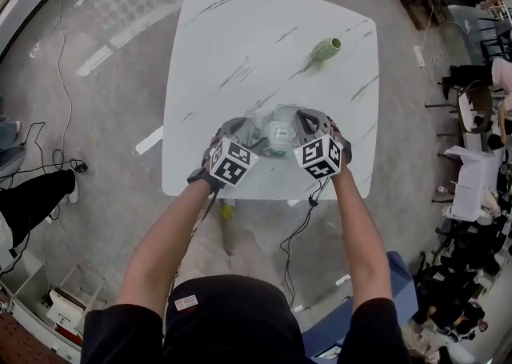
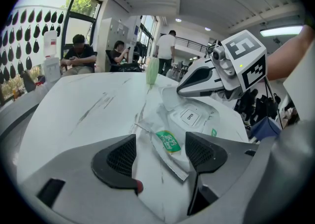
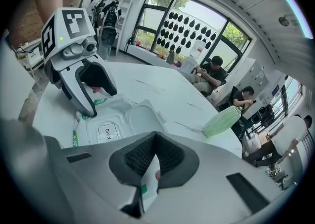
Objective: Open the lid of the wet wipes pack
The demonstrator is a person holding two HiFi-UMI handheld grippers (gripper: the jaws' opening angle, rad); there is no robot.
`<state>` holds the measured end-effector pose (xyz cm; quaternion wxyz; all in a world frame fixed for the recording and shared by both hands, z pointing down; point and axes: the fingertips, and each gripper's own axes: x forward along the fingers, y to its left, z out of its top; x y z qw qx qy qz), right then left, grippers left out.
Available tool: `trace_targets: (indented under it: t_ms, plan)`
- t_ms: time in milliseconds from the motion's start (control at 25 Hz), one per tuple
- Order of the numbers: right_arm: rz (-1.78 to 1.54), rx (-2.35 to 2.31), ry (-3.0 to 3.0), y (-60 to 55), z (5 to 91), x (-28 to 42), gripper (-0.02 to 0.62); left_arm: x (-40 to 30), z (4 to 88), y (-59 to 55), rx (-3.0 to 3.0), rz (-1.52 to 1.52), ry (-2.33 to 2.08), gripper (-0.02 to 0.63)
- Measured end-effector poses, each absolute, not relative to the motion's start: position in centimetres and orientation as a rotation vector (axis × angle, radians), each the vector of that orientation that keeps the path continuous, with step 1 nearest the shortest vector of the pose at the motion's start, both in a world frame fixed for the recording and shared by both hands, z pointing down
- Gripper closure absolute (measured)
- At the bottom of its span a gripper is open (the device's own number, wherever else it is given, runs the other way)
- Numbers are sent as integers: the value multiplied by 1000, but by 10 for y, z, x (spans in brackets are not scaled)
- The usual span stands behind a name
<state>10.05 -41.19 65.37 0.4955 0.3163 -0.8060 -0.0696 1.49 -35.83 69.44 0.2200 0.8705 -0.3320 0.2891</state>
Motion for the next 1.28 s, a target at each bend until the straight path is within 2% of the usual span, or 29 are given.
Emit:
trace_targets:
  t_ms: [560, 960, 1160, 1280]
  plan:
    - [-62, 768, -1940, -411, 675, 107, 594, 15, 693, -358, 2409, 796, -917, 276]
    - [220, 840, -1985, -423, 682, 108, 594, 15, 694, -358, 2403, 799, -908, 276]
    - [131, 1014, -2004, -418, 666, 111, 594, 14, 699, -362, 2385, 793, -902, 275]
    - [207, 1173, -2036, -382, 647, 109, 594, 13, 700, -359, 2390, 778, -919, 275]
